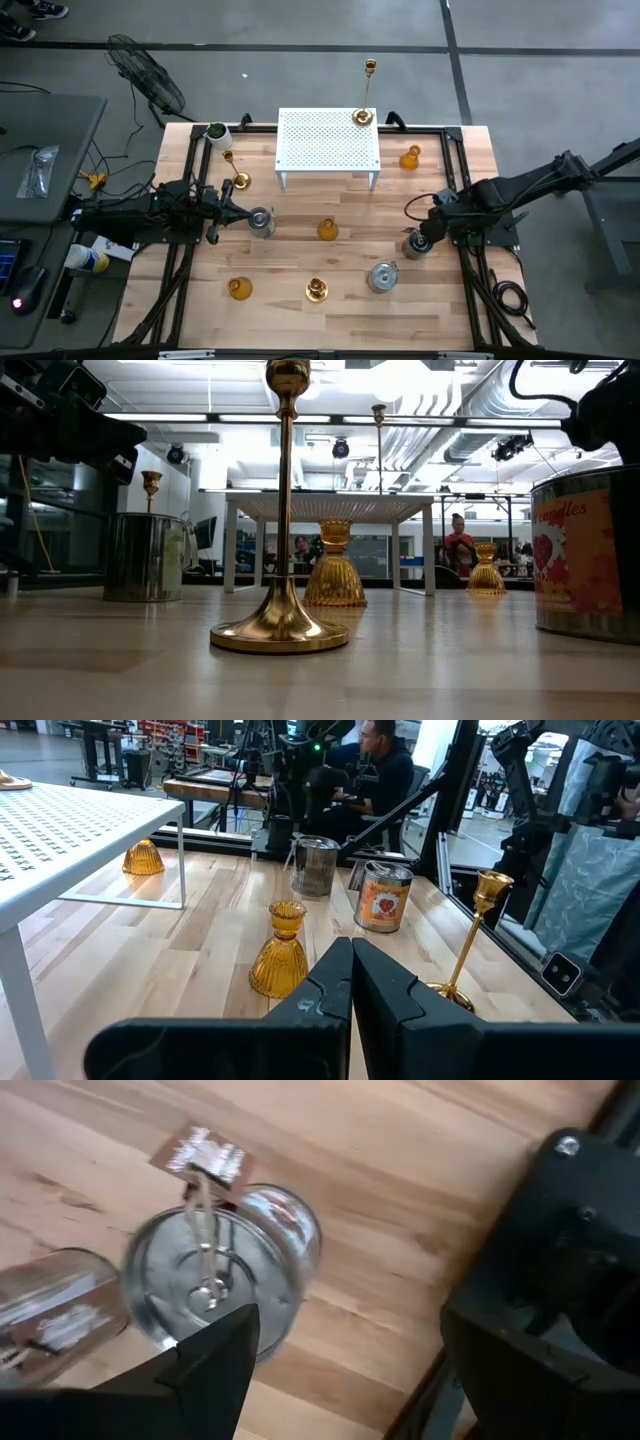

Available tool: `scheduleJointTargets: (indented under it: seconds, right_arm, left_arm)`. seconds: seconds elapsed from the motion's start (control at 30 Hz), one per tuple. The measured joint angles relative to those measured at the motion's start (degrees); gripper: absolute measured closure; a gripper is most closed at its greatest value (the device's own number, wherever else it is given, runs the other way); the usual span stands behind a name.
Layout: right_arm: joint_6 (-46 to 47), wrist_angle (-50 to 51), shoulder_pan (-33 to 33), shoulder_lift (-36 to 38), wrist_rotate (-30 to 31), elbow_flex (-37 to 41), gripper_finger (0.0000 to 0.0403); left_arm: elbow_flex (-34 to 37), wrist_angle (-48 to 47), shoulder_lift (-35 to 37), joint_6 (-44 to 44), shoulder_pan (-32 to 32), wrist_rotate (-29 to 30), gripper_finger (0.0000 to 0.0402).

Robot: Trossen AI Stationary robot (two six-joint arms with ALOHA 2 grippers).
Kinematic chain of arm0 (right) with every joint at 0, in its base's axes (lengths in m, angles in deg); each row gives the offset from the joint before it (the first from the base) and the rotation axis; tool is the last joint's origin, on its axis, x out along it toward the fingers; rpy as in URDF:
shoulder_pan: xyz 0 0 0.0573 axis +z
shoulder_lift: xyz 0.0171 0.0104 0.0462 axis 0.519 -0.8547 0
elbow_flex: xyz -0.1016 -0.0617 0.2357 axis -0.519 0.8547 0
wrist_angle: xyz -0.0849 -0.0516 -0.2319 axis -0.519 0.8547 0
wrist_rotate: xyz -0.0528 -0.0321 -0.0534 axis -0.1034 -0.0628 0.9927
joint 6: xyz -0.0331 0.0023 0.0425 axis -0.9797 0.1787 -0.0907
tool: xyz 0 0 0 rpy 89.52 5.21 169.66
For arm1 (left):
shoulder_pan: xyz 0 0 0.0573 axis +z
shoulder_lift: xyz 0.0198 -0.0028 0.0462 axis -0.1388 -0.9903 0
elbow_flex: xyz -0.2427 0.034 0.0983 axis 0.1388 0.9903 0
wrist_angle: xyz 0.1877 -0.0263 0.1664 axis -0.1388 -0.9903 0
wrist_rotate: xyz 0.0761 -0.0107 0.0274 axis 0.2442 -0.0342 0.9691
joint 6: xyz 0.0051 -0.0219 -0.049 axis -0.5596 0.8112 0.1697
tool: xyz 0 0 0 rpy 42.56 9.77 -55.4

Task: Pick & Place candle stick holders
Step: Put the brown and silver scented candle on the shelf

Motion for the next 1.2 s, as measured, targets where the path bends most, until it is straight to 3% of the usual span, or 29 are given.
scheduleJointTargets:
  seconds: [0.4,1.2]
  right_arm:
    - [0.6,-1.7,-0.3,-5.2,-2.3,0.0,0.0107]
    - [13.8,-4.2,-0.2,-13.0,-7.1,-0.1,0.0121]
  left_arm:
    - [0.0,0.0,0.0,0.0,0.0,0.0,0.0402]
    - [0.0,0.0,0.0,0.0,0.0,0.0,0.0402]
